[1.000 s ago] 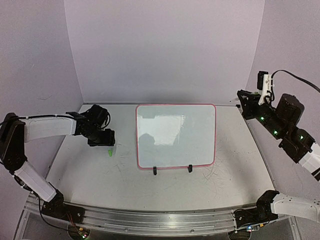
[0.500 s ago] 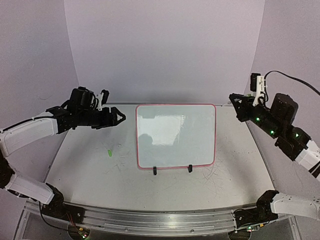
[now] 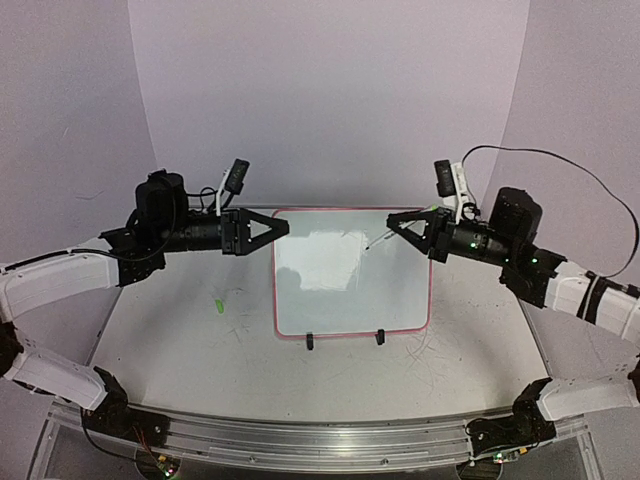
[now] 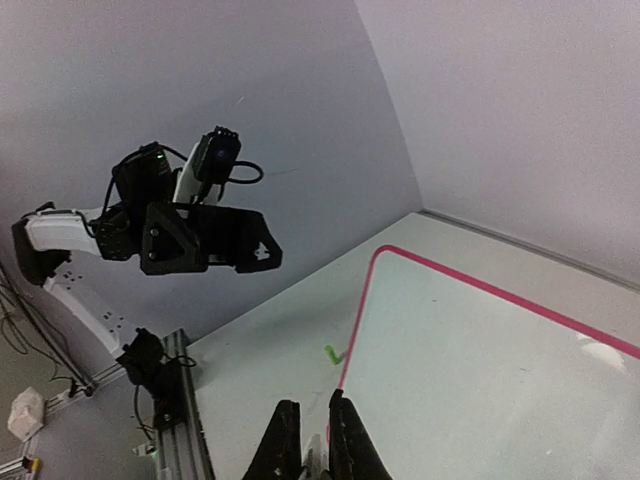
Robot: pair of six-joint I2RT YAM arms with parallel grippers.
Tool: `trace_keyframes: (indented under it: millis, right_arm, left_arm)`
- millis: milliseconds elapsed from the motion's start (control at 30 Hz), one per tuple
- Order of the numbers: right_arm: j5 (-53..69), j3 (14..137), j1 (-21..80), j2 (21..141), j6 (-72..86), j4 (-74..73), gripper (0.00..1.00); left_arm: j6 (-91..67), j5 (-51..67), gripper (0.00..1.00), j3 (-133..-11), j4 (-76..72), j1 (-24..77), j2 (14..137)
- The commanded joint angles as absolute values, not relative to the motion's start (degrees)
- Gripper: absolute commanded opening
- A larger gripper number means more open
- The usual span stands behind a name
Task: Write a sentence on the whiteboard
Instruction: Pass from the right arm to the left
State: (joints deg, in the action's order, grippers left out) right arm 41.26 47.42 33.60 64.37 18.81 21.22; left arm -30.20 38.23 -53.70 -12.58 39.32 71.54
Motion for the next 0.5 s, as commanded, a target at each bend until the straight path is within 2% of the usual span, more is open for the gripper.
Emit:
trace_keyframes:
  millis: [0,233,467]
  right_arm:
    - [50.38,49.81,38.66,69.42,24.21,32.42,0.0]
    - [52.73,54.69,43.34,75.87,26.42,35.12,0.0]
    - [52.77,56.49,44.21,77.37,25.96,35.37,0.0]
  left_arm:
    - [-33.13,42.69,0.82,-56.61,-22.58,43.23,75.85]
    - [-38.14,47.89,0.82,-57.05,-29.52,45.31,80.58]
    - [-38.45,51.99,0.74,-60.3,-30.65,48.68,84.36]
